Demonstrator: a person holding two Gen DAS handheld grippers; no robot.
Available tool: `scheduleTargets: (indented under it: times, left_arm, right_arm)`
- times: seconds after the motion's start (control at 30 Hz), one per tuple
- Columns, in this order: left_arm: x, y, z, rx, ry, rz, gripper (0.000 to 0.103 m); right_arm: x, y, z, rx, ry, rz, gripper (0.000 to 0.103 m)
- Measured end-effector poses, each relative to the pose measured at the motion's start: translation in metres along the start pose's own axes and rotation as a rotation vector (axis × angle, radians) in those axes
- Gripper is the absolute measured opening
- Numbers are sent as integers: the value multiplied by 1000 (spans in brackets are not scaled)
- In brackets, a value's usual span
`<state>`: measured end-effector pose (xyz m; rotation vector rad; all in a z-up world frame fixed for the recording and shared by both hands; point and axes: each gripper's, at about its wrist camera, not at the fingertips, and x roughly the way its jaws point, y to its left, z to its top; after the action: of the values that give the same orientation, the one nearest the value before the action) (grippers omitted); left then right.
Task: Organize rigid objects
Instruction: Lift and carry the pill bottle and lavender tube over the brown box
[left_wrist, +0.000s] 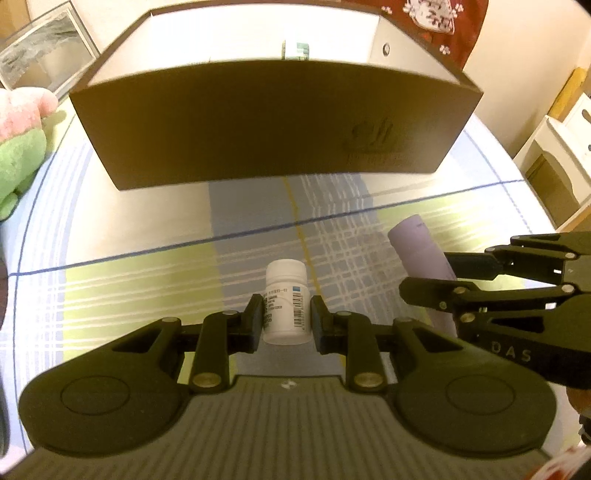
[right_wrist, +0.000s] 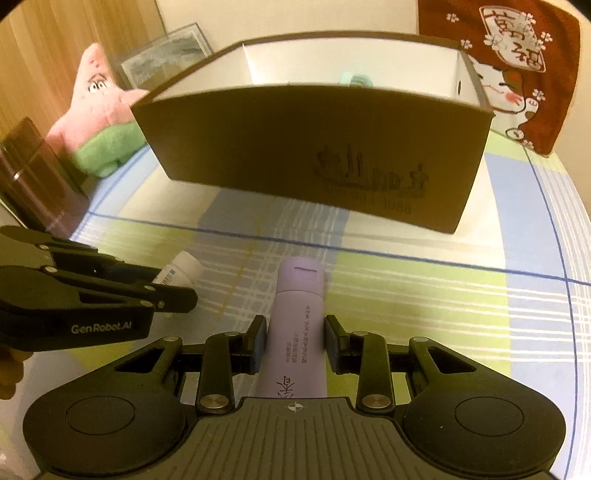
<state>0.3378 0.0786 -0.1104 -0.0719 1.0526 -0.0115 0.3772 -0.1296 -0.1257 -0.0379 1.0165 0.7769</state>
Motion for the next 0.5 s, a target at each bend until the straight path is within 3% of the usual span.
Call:
scheduleTargets:
  times: [0.5]
  left_arm:
    - [-48,-4,20,-5,-87,-16,24]
  right_arm:
    - [-40,11,23,22,-85,60,33]
